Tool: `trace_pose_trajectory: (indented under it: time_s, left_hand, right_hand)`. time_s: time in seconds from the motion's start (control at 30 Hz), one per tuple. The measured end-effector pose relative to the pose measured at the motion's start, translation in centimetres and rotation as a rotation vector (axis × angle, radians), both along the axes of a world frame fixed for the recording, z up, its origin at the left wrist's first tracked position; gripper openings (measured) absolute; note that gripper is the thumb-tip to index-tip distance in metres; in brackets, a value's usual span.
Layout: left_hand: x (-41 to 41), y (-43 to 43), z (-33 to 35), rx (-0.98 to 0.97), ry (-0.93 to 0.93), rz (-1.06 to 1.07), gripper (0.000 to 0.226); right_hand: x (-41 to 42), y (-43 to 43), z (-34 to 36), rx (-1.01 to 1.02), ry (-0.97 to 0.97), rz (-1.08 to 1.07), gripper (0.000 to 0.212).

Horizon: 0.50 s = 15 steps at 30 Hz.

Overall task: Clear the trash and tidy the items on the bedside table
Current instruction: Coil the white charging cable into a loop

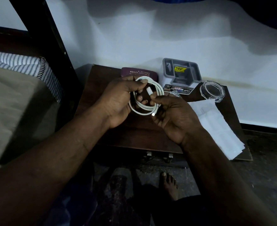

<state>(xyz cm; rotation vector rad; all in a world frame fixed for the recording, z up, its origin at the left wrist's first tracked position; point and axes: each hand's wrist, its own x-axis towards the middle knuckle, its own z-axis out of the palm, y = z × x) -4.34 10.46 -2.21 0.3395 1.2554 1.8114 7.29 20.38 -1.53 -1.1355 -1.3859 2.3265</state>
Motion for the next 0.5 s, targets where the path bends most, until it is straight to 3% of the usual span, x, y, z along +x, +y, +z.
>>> trace_pose_trajectory:
  time_s: [0.07, 0.13, 0.2, 0.5]
  left_hand:
    - [0.0, 0.1, -0.1, -0.013, -0.006, 0.02, 0.021]
    - [0.1, 0.2, 0.0, -0.027, -0.024, 0.028, 0.016]
    - [0.1, 0.2, 0.2, -0.025, -0.077, 0.036, 0.012]
    - [-1.1, 0.0, 0.5, -0.101, -0.209, 0.39, 0.029]
  right_hand:
    - [-0.1, -0.1, -0.3, 0.177, -0.006, -0.124, 0.014]
    - [-0.1, -0.1, -0.8, 0.443, -0.035, -0.201, 0.005]
    - [-0.1, -0.2, -1.0, 0.592, -0.06, -0.226, 0.009]
    - [-0.2, -1.2, -1.0, 0.392, 0.089, 0.0, 0.03]
